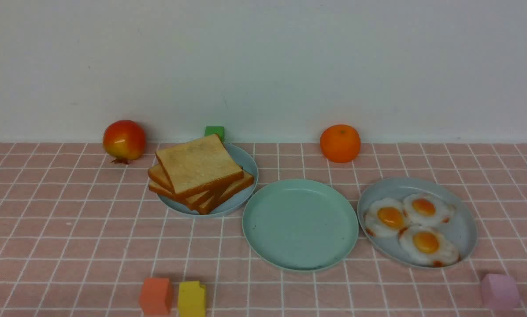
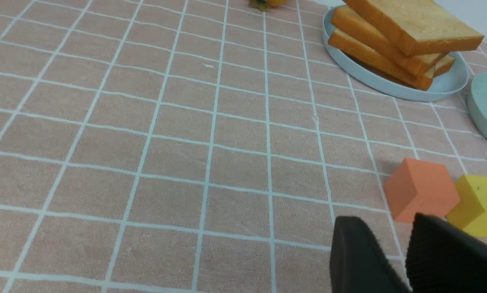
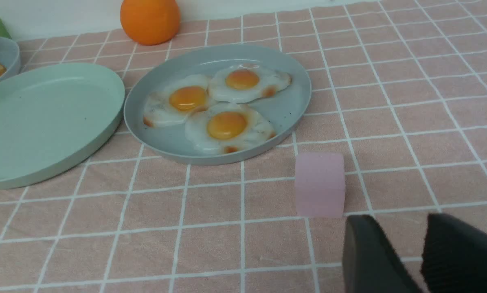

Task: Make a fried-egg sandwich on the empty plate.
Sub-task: Use the left arm to grab a slice of bread

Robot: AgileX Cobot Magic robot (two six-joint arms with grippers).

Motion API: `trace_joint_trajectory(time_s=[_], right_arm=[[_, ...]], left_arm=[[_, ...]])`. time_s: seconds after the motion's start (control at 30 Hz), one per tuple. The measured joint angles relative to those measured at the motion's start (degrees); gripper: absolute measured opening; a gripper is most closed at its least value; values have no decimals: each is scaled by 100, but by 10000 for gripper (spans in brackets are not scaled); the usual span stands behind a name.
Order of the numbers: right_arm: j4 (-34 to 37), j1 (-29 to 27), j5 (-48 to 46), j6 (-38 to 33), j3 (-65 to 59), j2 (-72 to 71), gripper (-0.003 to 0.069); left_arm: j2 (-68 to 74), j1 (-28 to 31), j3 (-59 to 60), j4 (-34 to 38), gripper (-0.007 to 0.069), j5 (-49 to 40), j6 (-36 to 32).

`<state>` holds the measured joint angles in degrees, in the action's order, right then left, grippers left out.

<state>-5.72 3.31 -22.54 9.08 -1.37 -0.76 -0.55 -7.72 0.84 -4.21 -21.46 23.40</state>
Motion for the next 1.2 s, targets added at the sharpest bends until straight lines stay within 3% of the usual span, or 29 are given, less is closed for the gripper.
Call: trace_joint_trajectory(time_s=[1.2], right_arm=[[0, 0, 82, 0, 0, 0, 242]], left_arm=[[0, 0, 0, 0, 240, 13, 0]])
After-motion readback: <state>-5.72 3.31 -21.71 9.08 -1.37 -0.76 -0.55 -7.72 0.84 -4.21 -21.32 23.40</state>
